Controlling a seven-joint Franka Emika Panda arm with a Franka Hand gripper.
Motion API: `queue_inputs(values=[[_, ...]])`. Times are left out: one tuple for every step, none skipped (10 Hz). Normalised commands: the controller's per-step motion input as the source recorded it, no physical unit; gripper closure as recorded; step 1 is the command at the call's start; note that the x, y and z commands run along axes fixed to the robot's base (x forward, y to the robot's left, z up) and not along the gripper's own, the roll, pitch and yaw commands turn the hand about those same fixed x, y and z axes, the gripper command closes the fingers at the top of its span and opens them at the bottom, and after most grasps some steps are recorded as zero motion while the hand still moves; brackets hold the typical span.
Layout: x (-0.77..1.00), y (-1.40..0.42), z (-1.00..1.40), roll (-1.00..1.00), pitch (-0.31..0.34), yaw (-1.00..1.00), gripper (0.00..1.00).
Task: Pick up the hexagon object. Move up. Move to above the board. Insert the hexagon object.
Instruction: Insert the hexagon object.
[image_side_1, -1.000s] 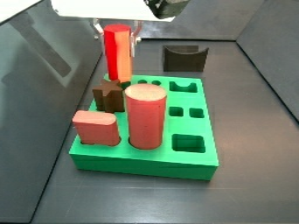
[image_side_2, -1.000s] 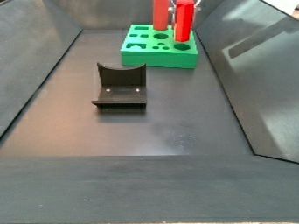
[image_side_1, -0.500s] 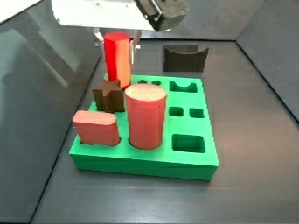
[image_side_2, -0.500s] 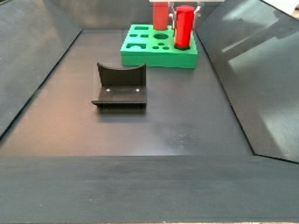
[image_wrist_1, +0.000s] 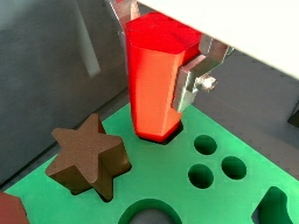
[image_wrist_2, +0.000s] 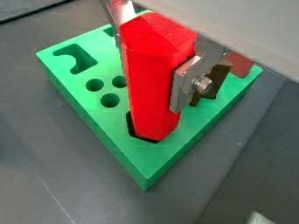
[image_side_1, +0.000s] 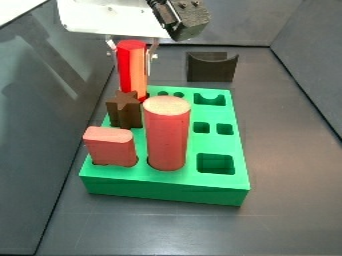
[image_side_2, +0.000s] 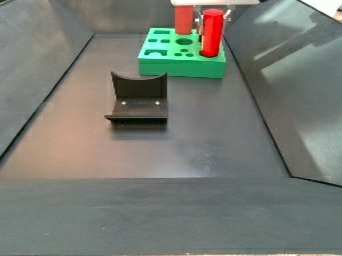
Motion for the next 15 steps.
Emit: queue_inputs(values=[[0.01, 0.0, -0.12, 0.0, -0.011, 0.0, 1.0], [0.08, -0.01, -0.14, 0.0, -0.05, 0.0, 1.0], [0.14, 0.0, -0.15, -0.02, -0.076, -0.01, 1.0], [0.09, 0.0, -0.13, -0.03, -0.004, 0.0, 1.0], [0.12, 0.0, -0.19, -0.01, -0.02, -0.02, 1.0], [0.05, 0.09, -0.19, -0.01, 0.0, -0.02, 1.0], [-0.03, 0.11, -0.19, 0.0, 0.0, -0.02, 1.0], [-0.03, 0.04, -0.23, 0.0, -0.023, -0.21, 1.0], [0.0, 0.0, 0.0, 0.0, 0.0, -0.03, 1.0], [0.0, 0.0, -0.06, 0.0, 0.0, 0.0, 1.0], [0.01, -0.16, -0.52, 0.12, 0.0, 0.0, 1.0], [0.01, -0.17, -0.94, 0.17, 0.0, 0.0, 1.0], [0.06, -0.16, -1.0, 0.14, -0.031, 0.0, 1.0], [0.02, -0.21, -1.0, 0.06, -0.019, 0.0, 1.0], [0.12, -0.24, -1.0, 0.04, -0.019, 0.0, 1.0]])
